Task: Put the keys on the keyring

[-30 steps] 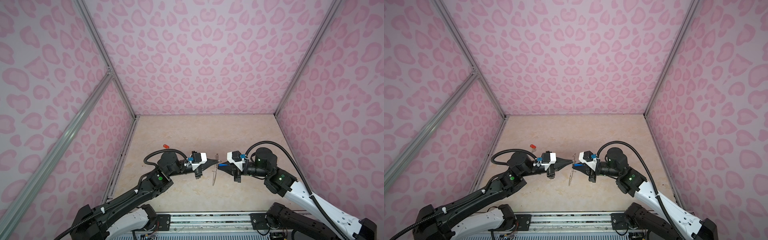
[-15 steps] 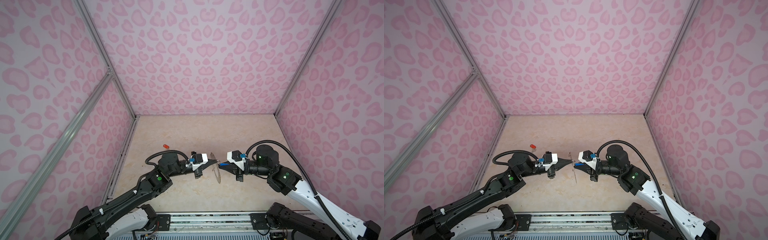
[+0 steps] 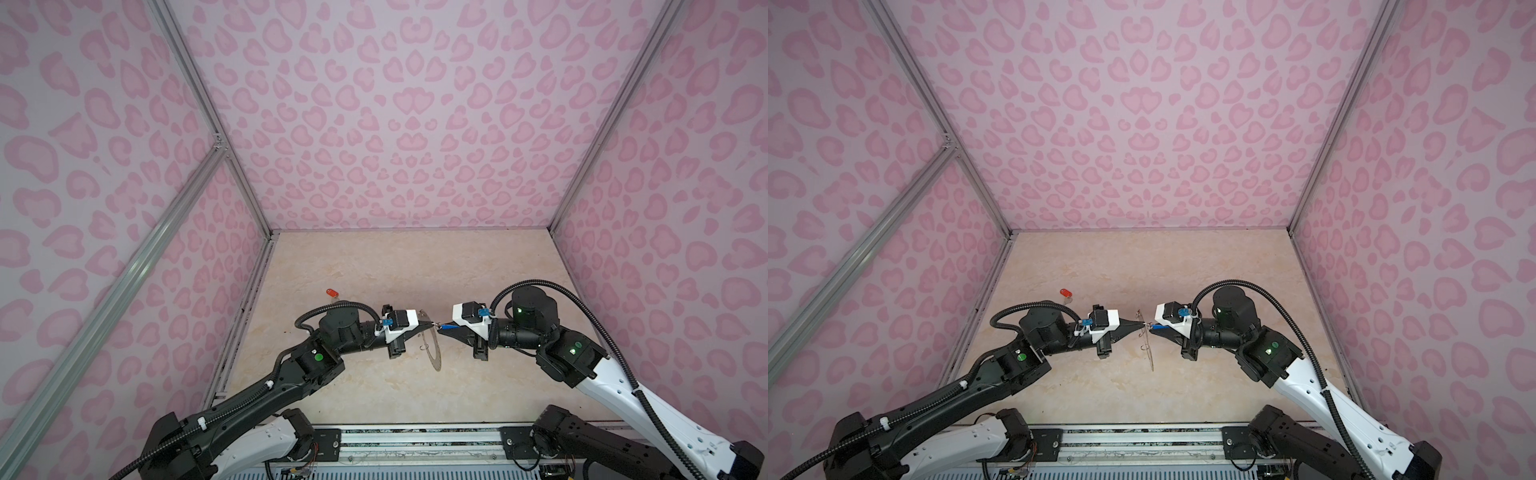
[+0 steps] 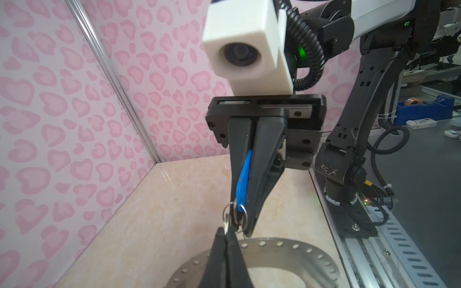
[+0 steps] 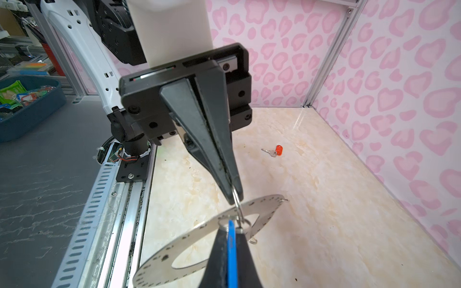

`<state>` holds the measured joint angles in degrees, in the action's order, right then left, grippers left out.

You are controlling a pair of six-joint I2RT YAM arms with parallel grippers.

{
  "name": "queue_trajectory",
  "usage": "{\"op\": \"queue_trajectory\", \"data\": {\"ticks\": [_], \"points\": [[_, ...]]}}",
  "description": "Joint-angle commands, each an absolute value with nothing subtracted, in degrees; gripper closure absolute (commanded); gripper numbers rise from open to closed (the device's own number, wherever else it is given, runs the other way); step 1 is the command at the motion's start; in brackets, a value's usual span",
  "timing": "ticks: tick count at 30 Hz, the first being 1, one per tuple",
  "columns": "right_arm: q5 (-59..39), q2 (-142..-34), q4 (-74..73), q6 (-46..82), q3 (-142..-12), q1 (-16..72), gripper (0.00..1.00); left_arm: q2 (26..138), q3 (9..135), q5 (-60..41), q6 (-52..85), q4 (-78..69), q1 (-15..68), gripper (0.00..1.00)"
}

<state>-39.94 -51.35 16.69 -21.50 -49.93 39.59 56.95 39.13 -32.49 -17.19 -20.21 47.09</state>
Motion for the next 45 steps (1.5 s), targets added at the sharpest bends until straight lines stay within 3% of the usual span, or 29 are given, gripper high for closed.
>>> {"op": "queue_trajectory", "data": {"ticks": [1,21,26,29,37,45], "points": [[-38.2,-51.7,18.8,-24.1,-50.6,39.6,1.0,56.4,39.9,-32.7,-18.5,-20.3,47.0,0.97],[-35.7,-53.7,20.3,-29.2,-53.1,39.4,1.0,57.9,40.5,-31.3,-21.7,-15.5,47.1,0.96],[-34.1,-57.2,23.3,-32.5,-55.2,39.4,1.0,57.4,38.8,-27.4,-19.9,-16.4,45.6,0.67],[-33.1,-61.1,25.1,-35.1,-56.2,39.3,1.0,54.7,36.1,-24.0,-17.9,-16.9,43.0,0.59],[-36.0,-77.8,19.3,-39.6,-61.0,40.3,1.0,42.5,28.4,-9.0,-12.3,-14.5,35.8,0.53],[-37.2,-90.2,18.5,-43.9,-68.1,42.3,1.0,36.0,25.8,0.3,-8.9,-7.8,35.2,0.52]]}}
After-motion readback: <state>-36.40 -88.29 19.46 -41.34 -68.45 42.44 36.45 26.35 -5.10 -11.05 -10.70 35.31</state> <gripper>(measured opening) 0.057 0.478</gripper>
